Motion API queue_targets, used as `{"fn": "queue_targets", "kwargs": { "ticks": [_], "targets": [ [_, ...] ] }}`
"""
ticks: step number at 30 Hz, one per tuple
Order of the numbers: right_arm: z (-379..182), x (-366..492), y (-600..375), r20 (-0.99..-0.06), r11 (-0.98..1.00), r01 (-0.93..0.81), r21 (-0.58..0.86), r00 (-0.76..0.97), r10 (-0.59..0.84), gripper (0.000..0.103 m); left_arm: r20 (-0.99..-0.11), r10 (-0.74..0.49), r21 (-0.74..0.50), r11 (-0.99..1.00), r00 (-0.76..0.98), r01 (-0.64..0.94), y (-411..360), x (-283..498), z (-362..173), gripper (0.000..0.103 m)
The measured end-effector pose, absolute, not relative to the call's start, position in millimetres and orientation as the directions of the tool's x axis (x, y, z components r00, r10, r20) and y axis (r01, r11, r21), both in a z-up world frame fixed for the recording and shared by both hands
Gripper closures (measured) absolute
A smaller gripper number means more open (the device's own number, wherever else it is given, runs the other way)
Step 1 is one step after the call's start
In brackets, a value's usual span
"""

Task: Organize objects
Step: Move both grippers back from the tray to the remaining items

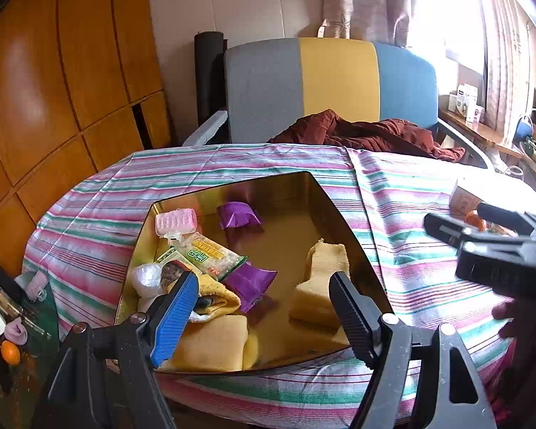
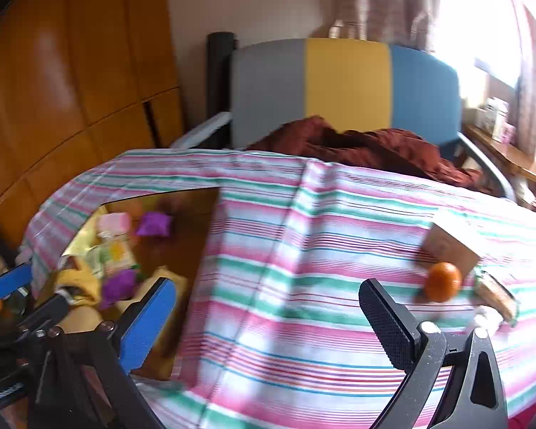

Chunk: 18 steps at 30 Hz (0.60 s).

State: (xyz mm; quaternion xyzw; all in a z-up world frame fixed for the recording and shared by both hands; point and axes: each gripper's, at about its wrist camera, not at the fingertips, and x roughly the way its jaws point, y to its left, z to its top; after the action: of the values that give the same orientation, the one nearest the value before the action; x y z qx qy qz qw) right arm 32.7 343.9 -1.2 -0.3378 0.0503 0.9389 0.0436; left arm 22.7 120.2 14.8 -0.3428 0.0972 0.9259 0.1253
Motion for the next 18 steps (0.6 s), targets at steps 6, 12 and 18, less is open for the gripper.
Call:
{"fn": "queue_targets", "kwargs": {
  "ticks": [6, 12, 18],
  "targets": [
    [-1, 34, 416, -0.679, -0.960, -0.266, 0.086, -0.721, 0.139, 0.000, -0.645, 0.166, 0.126, -0.940, -0.745, -0.318, 128, 26, 18, 0.026],
    [3, 43, 502, -0.705, -0.899, -0.434, 0.065, -0.658, 0.266, 0.000, -0.644, 0.165, 0.156, -0.927, -0.747, -0.340, 140, 28, 20, 0.026],
    [-11, 65, 563, -0.729, -0.814, -0.566, 0.131, -0.611, 0.308, 0.000, -0.648, 0.168, 0.189, -0.910, -0.743, -0.370, 158, 29, 20, 0.026]
  ]
}}
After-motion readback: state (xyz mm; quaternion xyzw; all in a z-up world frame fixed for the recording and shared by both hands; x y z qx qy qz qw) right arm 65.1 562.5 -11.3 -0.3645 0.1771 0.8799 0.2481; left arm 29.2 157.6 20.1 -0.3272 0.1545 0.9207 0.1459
